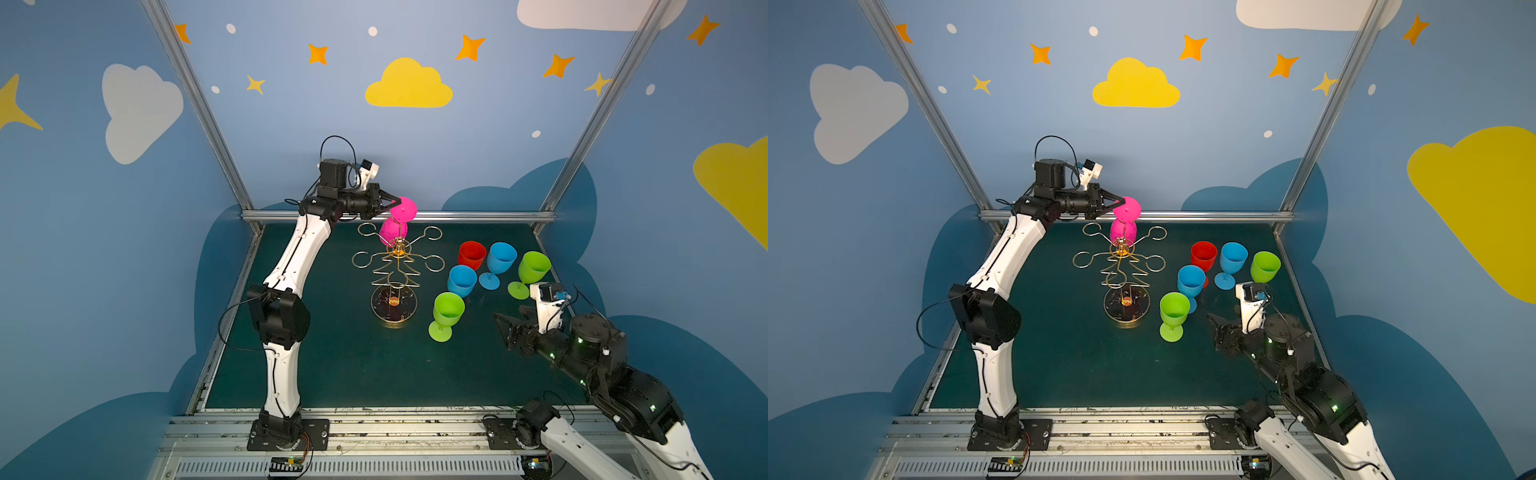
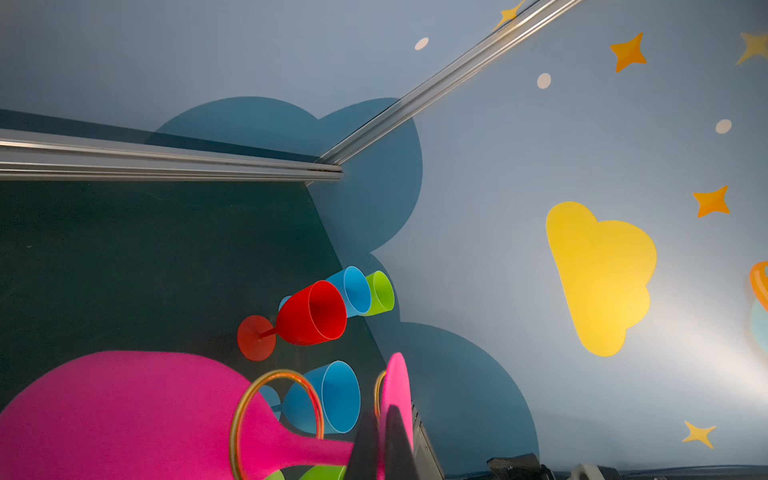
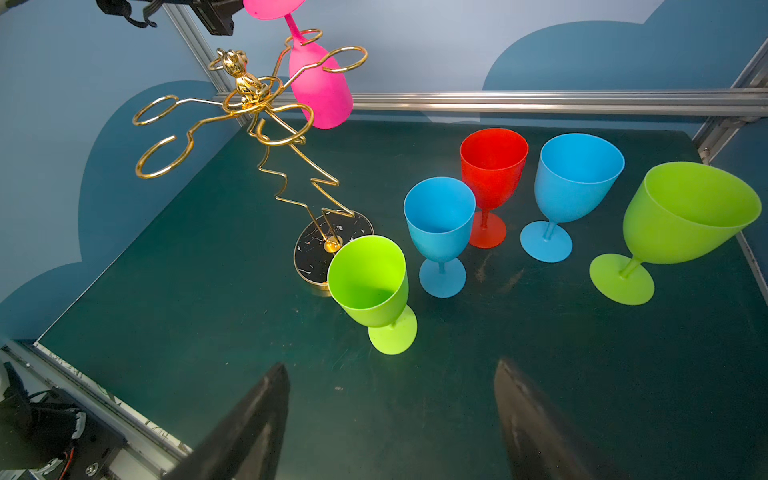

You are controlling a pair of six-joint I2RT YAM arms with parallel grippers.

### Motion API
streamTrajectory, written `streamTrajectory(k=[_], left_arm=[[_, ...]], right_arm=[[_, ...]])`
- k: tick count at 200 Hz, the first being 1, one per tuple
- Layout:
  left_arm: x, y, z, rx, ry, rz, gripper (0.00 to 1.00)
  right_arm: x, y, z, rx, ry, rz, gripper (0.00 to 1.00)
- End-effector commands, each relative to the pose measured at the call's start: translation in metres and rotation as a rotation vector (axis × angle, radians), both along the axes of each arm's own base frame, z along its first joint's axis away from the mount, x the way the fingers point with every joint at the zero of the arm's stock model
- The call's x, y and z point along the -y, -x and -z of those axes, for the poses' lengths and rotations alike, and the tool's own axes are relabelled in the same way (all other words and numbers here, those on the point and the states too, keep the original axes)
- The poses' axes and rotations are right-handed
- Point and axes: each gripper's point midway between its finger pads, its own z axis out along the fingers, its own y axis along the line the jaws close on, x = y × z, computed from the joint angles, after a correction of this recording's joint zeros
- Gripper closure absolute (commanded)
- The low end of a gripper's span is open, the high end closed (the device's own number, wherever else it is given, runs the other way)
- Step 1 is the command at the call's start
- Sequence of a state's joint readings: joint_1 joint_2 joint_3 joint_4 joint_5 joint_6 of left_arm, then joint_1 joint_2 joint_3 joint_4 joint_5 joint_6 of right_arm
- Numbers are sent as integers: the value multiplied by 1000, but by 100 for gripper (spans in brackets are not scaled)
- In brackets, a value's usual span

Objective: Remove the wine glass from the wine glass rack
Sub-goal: 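Close the left gripper on the magenta glass foot and lift it off the hook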

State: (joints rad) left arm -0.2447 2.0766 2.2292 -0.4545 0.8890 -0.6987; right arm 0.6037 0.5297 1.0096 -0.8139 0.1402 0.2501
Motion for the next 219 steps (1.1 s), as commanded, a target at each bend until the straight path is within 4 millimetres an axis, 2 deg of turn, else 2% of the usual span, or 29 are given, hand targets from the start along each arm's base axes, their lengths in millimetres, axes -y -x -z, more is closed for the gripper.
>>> streamTrajectory(k=[1,58,138,180,219], left_arm=[[2,14,-18,55,16,30,97],[10,24,-5,39,-9,57,97],[30,33,-4,49,-1,104,97],[34,23,-12,73,21,97,97],[35,2,-17,105,32,59,97]], right_arm=[[5,2,-1,6,3,14,23],[6,3,0,8,2,16,23],[7,3,-2,11,1,19,23],[9,5,-4,18,0,24,23],[10,6,-7,26,-1,25,23]])
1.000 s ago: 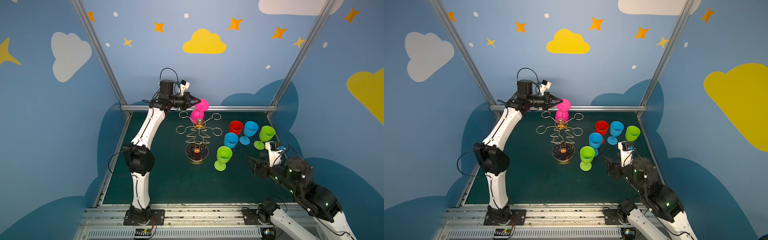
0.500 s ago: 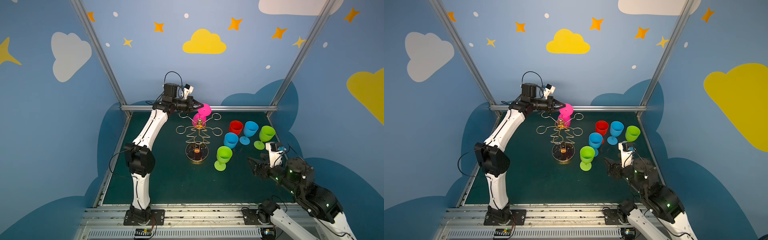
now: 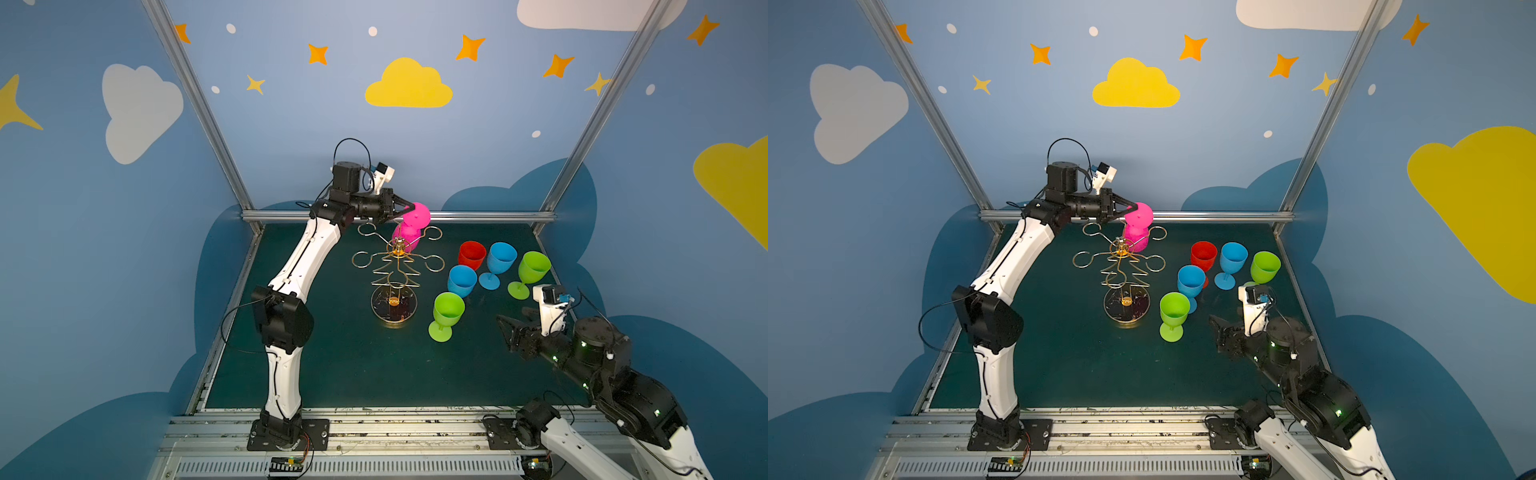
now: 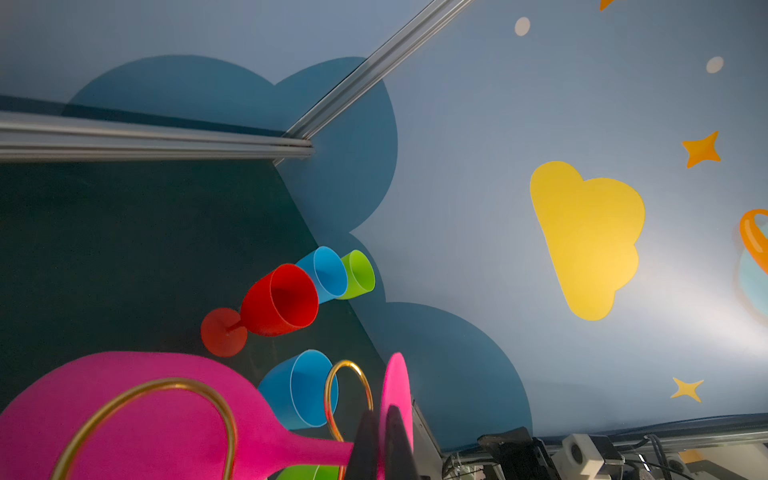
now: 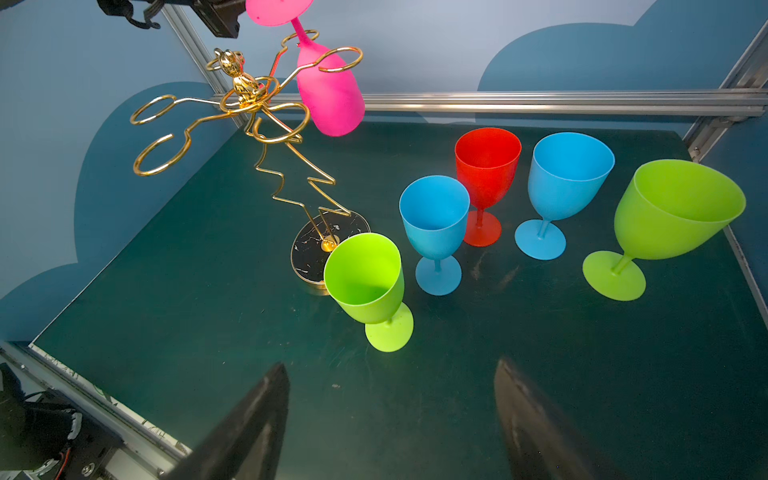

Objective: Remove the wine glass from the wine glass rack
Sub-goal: 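Close the left gripper on the magenta glass foot and lift it off the hook, then swing the magenta glass toward the right gripper while right reaches to it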

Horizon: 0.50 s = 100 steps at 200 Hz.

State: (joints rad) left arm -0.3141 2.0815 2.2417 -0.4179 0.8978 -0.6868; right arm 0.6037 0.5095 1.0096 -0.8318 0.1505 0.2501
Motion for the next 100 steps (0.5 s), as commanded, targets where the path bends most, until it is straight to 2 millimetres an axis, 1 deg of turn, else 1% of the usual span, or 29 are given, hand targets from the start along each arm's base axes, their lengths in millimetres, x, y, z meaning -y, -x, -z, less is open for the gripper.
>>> streamTrajectory(k=[1,24,50,79,100], left_arm=[[1,-17,-8,50,23,-21,97],[0,-35,-13,68,56,-50,97],[-6,-54,-25,80,115,-81,97],[-10,-61,-31,94,139,-91,97],[-21,-67,-34,98,149,-115,97]], right_arm=[[6,3,-8,23,-3,16,23],[7,4,-10,27,-2,19,23],[10,5,-11,30,2,27,23],[13,6,-13,36,8,34,23],[12,5,-13,35,12,33,23]])
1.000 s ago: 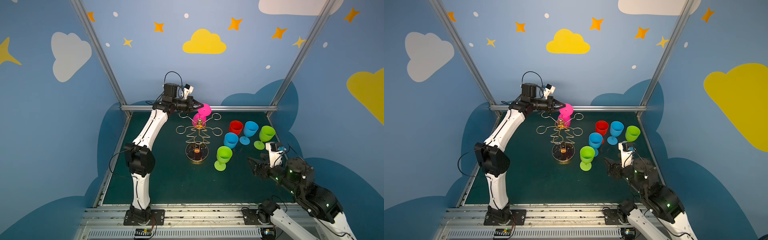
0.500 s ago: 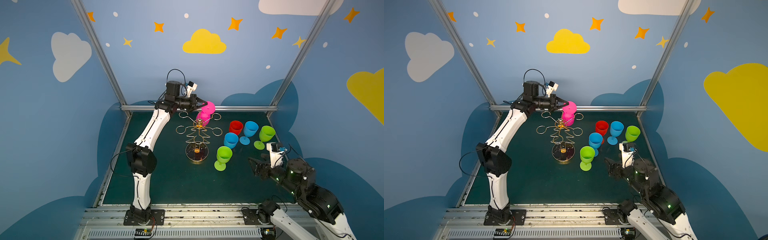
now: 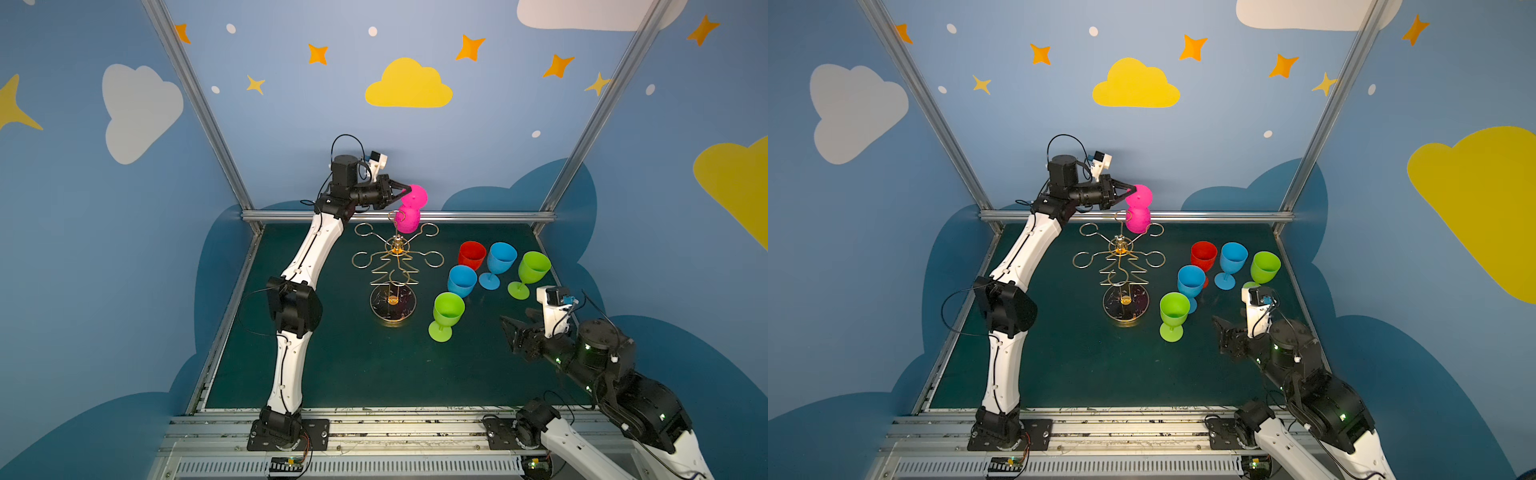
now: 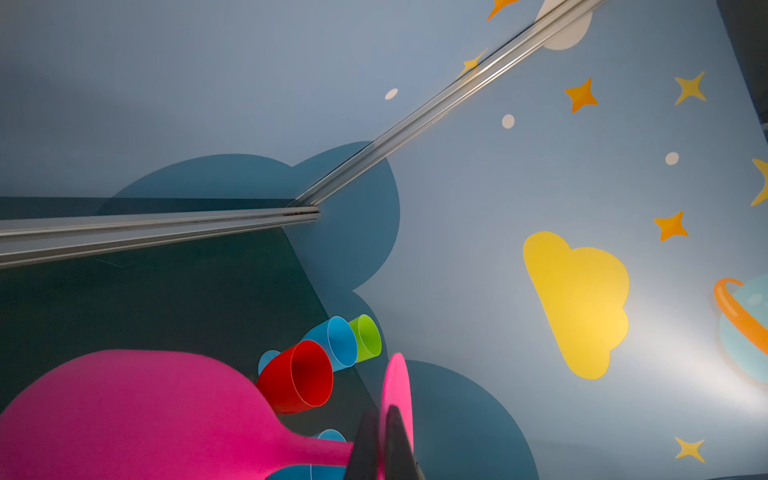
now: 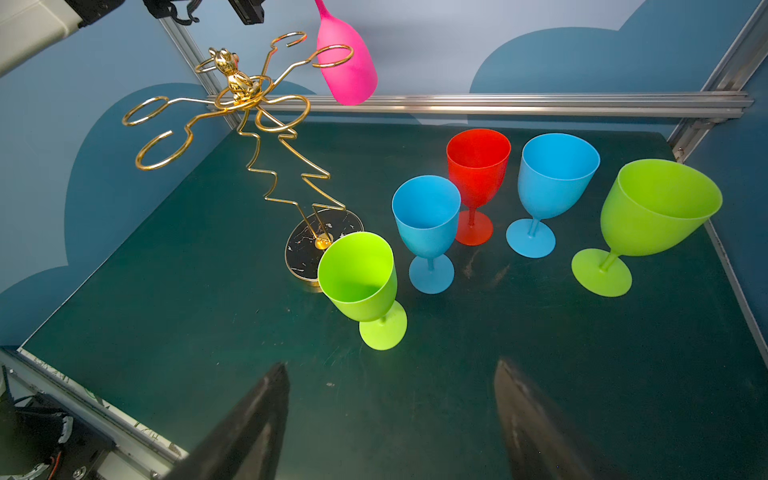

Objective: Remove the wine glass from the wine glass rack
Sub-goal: 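Swing the magenta glass toward the right gripper while right reaches to it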

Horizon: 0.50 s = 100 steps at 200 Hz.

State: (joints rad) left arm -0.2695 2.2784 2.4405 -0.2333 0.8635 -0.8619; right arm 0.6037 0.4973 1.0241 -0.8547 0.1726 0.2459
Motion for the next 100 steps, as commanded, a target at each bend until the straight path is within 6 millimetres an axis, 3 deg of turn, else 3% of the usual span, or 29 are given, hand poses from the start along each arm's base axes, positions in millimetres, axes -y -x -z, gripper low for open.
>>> streamTrajectory(k=[1,47,100], left_arm=[[-11,0,-34,84,47,-16,97],[-57,-1,-73,147,94,-83,97],[-132,26,-124,220,161,-163,97]], right_arm=[[6,2,-10,26,4,13,23],[3,0,-14,36,12,3,23],[-7,-7,-26,68,13,-35,23]])
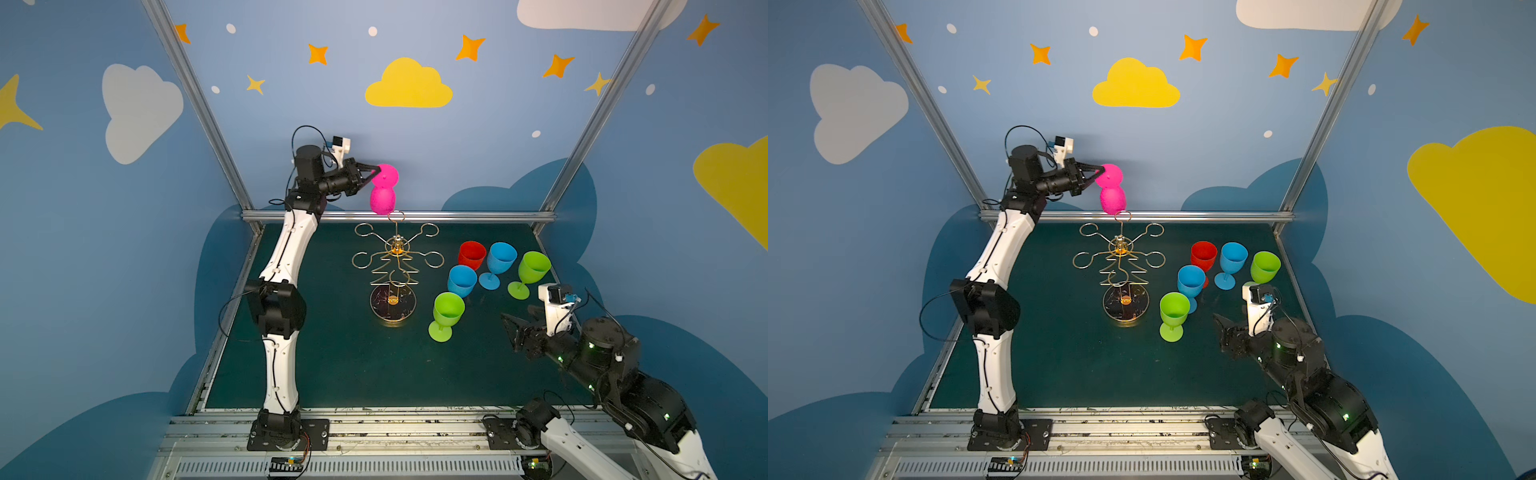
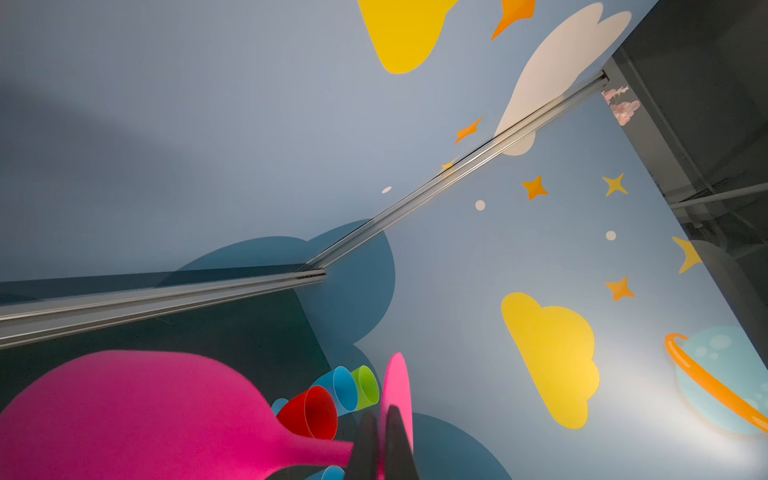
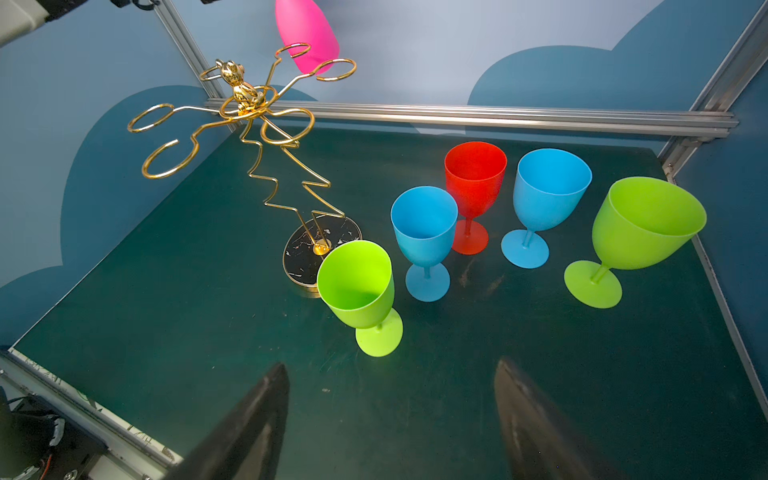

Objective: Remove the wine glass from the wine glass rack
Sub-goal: 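Swing the magenta glass toward the right gripper while right reaches to it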

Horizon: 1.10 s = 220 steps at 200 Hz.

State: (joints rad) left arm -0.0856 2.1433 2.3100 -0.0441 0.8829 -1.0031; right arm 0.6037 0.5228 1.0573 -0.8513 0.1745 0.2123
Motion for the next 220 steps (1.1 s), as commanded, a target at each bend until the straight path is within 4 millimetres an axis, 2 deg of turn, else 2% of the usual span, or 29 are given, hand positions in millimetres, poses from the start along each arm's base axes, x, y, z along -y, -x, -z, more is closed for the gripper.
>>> streamTrajectory(k=[1,44,77,117,156,189,220], left_arm=[[-29,42,-68,161,54,0,97],[-81,100,-100,206,180,-13,97],[-91,151,-111,228,229,-9,97],[-81,203,-115,217,262,12,97],[-57,245,-119,214,260,77,97],[-30,269,-112,192,232,155,97],[-11,281,-100,155,216,211,97]], right_arm=[[-7,-4,-17,46,-11,-27,23],[-32,-15,-37,115,-29,-130,23],[-65,-26,-58,179,-42,-258,23],[-108,-38,-92,263,-81,-428,23],[-146,-46,-124,362,-109,-556,23],[-178,-47,-139,460,-76,-647,22],[-200,-45,-146,534,-74,-740,20]])
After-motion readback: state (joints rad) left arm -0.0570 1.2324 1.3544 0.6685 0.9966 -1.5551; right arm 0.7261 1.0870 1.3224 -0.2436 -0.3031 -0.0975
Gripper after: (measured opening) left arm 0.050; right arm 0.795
